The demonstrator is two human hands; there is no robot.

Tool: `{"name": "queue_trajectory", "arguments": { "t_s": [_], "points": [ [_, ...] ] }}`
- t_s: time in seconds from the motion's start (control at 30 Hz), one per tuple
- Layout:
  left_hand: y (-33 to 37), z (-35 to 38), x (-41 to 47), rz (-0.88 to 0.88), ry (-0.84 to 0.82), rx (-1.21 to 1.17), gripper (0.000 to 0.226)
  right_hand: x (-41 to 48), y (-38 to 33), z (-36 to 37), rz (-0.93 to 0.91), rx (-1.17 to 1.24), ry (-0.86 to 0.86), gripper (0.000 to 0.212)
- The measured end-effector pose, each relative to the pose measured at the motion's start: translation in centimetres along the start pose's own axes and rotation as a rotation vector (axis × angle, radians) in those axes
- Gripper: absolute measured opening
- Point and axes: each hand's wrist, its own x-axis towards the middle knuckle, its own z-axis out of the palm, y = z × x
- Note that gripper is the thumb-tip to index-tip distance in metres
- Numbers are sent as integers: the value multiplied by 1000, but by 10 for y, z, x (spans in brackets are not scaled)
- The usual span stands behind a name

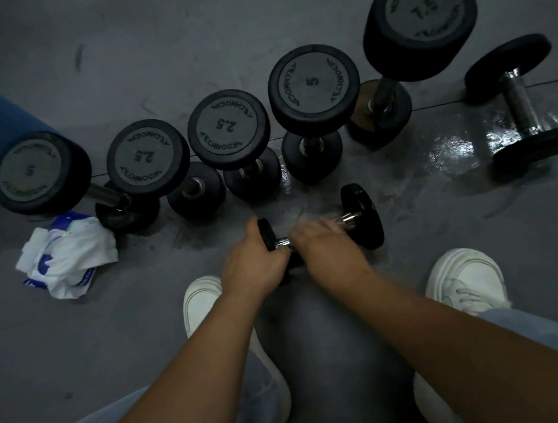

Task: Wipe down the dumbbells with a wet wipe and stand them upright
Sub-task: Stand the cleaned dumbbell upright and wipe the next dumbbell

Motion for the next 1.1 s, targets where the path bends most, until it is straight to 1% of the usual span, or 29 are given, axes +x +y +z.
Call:
{"name": "queue_trajectory", "arguments": {
  "t_s": [0.03,0.07,0.13,0.17,0.23,0.27,0.33,0.37,0.4,0.43,0.5,0.53,0.57,0.63,0.7,0.73,0.77,0.83,0.87,0.9,0.93,0.97,1.0,1.07,1.1],
  "points": [
    [-1,1,-5,-13,19,6,68,-4,1,1,-31,-15,19,47],
    [-1,5,-10,-32,54,-25,69,-8,4,3,17,-19,48,46],
    [2,16,-18,-64,124,-115,75,-9,3,0,170,-4,63,47],
    [3,21,-18,-48,119,-159,80,-6,-4,-2,178,-8,55,49],
    [0,26,-15,6,43,-230,91,-5,-16,-2,31,-43,27,54],
    [-2,26,-14,20,6,-234,95,-3,-15,-3,-14,-69,35,54],
    [-7,23,-15,29,-15,-196,99,-1,-1,-6,112,-83,39,53],
    [-6,20,-15,27,-5,-177,98,-2,1,-7,181,-89,31,53],
    [-4,17,-12,29,11,-159,94,-3,-2,-6,188,-99,3,55],
    [-1,14,-7,33,25,-137,88,-3,-7,-4,145,-113,-26,56],
    [2,3,3,30,2,-83,68,-1,-10,1,20,-102,24,52],
    [2,-1,5,18,-32,-53,62,-1,-6,0,33,-90,47,49],
    [0,-2,3,-6,-55,-34,61,-2,-2,-2,90,-77,38,47],
    [0,6,-10,-63,-13,-46,63,-6,1,-2,154,-72,23,54],
    [1,17,-24,-114,80,-47,63,-9,-6,0,38,-82,-25,63],
    [2,21,-28,-120,88,-53,66,-11,-7,1,-47,-85,-19,61],
    [1,24,-29,-108,64,-59,72,-11,-4,1,-74,-82,9,58],
    [-3,24,-27,-67,1,-85,86,-9,4,-5,48,-52,3,59],
    [-4,25,-28,-57,-12,-115,89,-9,5,-6,96,-51,-3,61],
    [-4,26,-29,-59,-8,-139,88,-11,1,-5,86,-48,-25,61],
    [-3,27,-29,-62,5,-155,85,-15,-2,-1,20,-51,-42,60],
    [-1,27,-29,-61,14,-161,82,-18,-3,2,-50,-63,-29,58],
    [-1,28,-29,-55,18,-162,79,-19,-1,3,-62,-69,1,57],
    [-2,28,-25,-53,33,-170,74,-17,1,-1,70,-55,26,57],
    [-3,27,-23,-53,40,-177,69,-18,-1,-2,108,-46,11,56]
  ]
}}
